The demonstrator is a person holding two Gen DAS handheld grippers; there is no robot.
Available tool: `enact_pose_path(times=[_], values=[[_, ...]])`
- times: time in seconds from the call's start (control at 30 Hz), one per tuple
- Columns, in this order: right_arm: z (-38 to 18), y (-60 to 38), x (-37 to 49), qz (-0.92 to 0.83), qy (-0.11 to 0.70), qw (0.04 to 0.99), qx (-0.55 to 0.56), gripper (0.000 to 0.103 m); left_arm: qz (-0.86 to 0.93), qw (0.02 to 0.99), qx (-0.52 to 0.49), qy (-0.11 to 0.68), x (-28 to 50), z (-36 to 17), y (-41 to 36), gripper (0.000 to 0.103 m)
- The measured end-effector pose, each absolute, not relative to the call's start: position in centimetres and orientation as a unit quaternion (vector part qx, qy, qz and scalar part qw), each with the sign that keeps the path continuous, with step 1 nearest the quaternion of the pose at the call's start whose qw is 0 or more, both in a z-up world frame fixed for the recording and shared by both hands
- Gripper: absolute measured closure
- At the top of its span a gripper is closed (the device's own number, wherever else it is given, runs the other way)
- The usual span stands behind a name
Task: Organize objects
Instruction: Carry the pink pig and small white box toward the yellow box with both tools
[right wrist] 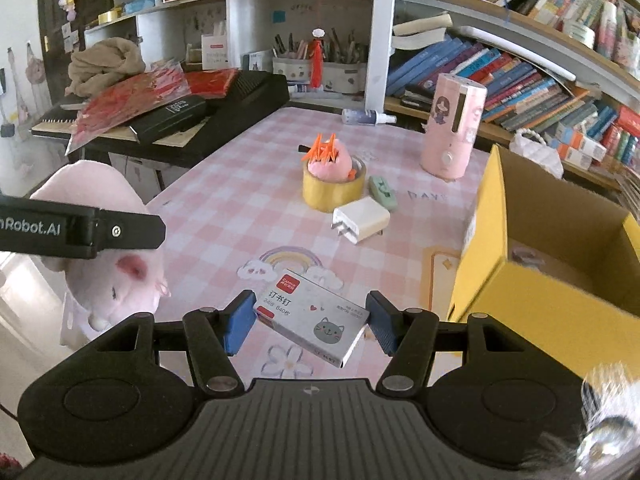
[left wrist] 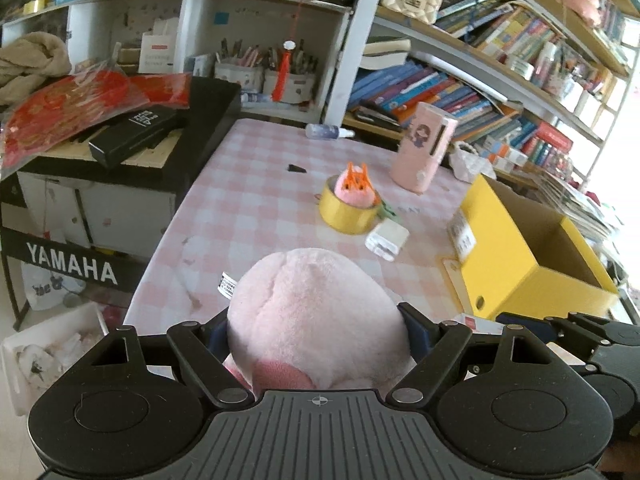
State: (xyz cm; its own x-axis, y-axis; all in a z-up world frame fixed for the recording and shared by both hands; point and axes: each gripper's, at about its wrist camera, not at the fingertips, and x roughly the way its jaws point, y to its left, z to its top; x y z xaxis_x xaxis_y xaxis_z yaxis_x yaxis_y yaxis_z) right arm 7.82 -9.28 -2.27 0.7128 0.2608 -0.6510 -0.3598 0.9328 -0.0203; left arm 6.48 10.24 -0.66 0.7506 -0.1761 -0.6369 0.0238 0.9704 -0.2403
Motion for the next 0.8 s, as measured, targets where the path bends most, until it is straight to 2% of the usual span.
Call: enact_pose_path(times=[0.8], values=[[-3.3, -12.5, -4.0, 0.061, 0.348, 0.935, -0.015, 0.045, -0.164, 0.918, -0.055, 0.356, -0.3, -0.6, 6.5, 0.02]])
